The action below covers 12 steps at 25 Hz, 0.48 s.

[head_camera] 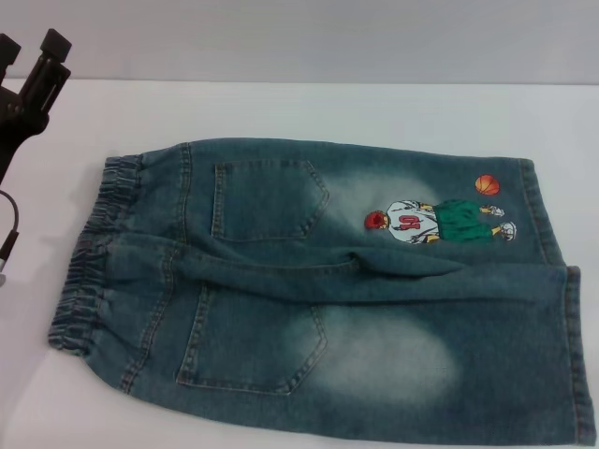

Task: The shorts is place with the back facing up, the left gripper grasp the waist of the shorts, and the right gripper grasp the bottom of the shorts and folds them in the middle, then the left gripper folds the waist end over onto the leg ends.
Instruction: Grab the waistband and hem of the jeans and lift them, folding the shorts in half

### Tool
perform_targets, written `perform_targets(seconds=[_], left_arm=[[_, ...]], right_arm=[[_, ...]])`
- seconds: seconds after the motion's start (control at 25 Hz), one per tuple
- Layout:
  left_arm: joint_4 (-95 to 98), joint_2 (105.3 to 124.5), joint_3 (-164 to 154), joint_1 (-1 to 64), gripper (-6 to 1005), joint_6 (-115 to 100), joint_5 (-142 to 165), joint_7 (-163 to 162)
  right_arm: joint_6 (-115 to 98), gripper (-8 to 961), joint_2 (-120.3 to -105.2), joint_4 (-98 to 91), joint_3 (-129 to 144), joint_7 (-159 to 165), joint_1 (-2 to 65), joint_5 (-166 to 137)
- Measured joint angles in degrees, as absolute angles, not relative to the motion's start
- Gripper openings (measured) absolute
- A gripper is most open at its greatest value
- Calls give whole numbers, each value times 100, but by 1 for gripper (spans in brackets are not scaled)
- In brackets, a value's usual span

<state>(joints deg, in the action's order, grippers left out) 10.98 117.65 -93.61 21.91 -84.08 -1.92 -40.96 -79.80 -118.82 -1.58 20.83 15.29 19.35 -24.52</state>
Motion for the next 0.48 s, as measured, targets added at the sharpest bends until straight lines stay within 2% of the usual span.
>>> perform_targets(seconds=[0.28,0.48], left_arm=[[1102,11689,-9425,2370,807,-7911,-192,-4529],[1113,11379,-9889,2688,805,-7709,-193,-5316]], right_arm=[[-7980,592,-11882,-158,2083,1529,1955,-2452],[-7981,592,-11886,-158,2083,1530,1960,-2452]])
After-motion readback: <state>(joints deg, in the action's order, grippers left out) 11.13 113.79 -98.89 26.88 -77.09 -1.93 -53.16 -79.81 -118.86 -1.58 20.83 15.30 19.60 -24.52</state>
